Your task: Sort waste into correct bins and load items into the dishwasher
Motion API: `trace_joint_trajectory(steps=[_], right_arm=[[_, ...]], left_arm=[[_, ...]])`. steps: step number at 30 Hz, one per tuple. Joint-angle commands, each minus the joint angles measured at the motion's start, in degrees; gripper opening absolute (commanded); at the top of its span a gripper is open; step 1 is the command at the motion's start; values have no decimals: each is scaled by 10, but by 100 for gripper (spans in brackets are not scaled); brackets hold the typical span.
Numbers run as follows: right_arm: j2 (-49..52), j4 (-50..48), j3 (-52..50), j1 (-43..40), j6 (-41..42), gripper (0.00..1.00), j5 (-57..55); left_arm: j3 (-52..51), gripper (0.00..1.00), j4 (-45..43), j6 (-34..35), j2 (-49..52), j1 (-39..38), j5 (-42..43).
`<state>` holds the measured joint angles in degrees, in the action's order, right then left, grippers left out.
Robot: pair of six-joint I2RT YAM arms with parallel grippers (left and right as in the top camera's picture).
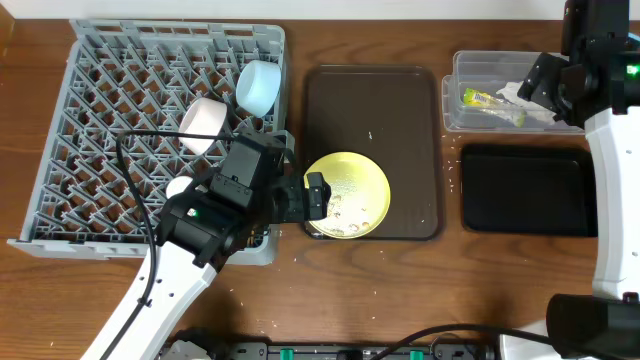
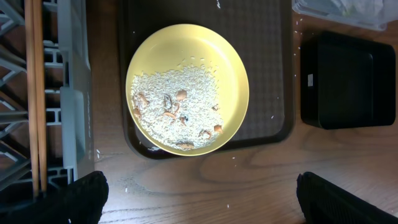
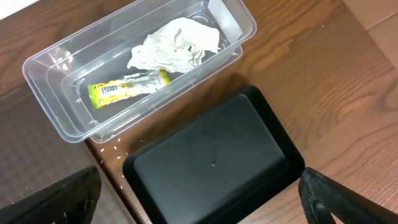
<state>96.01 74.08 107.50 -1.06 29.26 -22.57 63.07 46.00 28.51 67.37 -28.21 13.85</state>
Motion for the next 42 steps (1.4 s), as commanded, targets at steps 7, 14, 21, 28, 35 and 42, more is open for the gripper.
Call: trace_joint_trajectory(steps=[7,14,21,28,35,42], right_arm=[[0,1,-2,0,-6,99,-11],[0,1,-2,0,-6,99,-12],[0,1,-2,0,-6,99,-11],[0,1,-2,0,-6,99,-12],[0,1,-2,0,-6,99,-12],[0,1,-2,0,-6,99,-12]], left_arm=[[18,98,0,-1,-3,-1,7],[18,98,-1,-1,-3,-1,7],[18,98,-1,-1,-3,-1,10],[18,98,-13,-1,-3,-1,22],[18,98,-29,90,-3,-1,22],[17,96,-28,164,0,-6,23]])
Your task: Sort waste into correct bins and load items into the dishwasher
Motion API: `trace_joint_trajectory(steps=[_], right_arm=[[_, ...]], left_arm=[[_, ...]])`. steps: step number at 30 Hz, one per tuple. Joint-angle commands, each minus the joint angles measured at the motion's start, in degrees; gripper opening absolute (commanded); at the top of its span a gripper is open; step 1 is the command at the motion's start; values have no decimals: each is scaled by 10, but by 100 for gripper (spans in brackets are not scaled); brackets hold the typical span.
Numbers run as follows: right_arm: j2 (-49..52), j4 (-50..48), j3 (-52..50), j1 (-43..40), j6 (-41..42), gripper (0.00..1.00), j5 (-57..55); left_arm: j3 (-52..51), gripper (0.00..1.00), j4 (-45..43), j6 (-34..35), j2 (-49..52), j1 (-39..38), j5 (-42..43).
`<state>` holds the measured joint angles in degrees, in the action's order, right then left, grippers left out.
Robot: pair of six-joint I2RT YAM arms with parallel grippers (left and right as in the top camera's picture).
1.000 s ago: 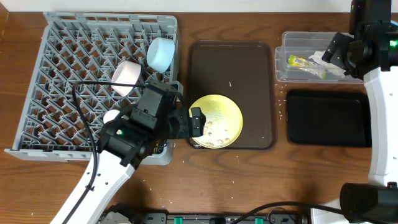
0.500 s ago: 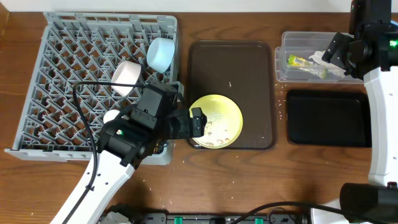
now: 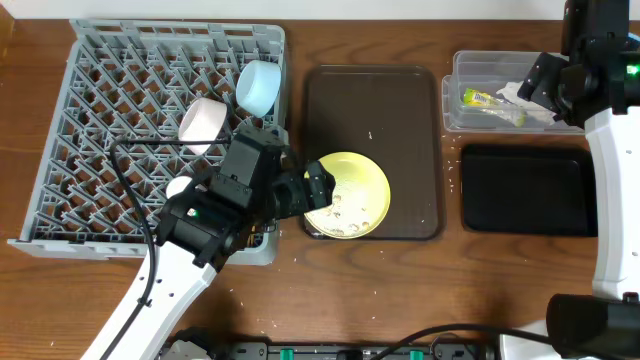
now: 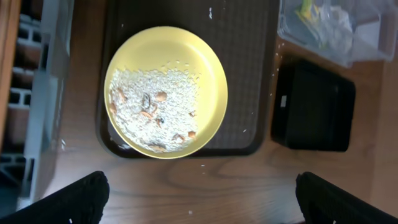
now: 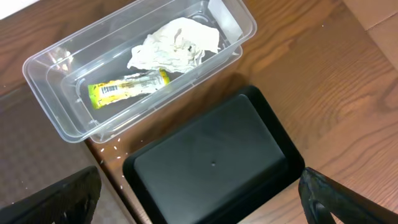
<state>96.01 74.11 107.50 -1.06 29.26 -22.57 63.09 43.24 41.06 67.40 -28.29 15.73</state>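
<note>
A yellow plate (image 3: 355, 190) with rice and food scraps (image 4: 155, 109) lies at the front of the brown tray (image 3: 372, 100). My left gripper (image 4: 200, 199) hangs open above the table just in front of the plate, at its left edge in the overhead view (image 3: 312, 190). The grey dish rack (image 3: 120, 120) holds two white cups (image 3: 203, 122) and a light blue cup (image 3: 258, 84). My right gripper (image 5: 199, 196) is open, high over the clear bin (image 5: 140, 68) and the black bin (image 5: 214, 155). The clear bin holds a crumpled napkin (image 5: 174, 43) and a yellow wrapper (image 5: 124, 87).
Rice grains are scattered on the wood around the tray's front edge (image 4: 205, 165) and beside the black bin (image 3: 452, 170). Chopsticks (image 4: 7, 56) lie in the rack at the left wrist view's edge. The rack's right wall (image 3: 283, 130) stands close beside the tray.
My left gripper has shifted a little toward the right and back and sits higher, so the plate looks smaller and both bins show in its view. The right arm has not moved.
</note>
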Motion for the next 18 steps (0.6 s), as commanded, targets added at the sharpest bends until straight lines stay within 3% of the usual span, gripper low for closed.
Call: trace_joint_trajectory(steps=[1,8,18], right_arm=[[0,0,-2,0,-6,99,-12],[0,0,-2,0,-6,99,-11],[0,0,-2,0,-6,99,-12]], left_arm=[[17,97,-1,38,0,-9,3],[16,88,-23,-16,28,-67,-2],[17,89,-33,-52,133,-126,-63]])
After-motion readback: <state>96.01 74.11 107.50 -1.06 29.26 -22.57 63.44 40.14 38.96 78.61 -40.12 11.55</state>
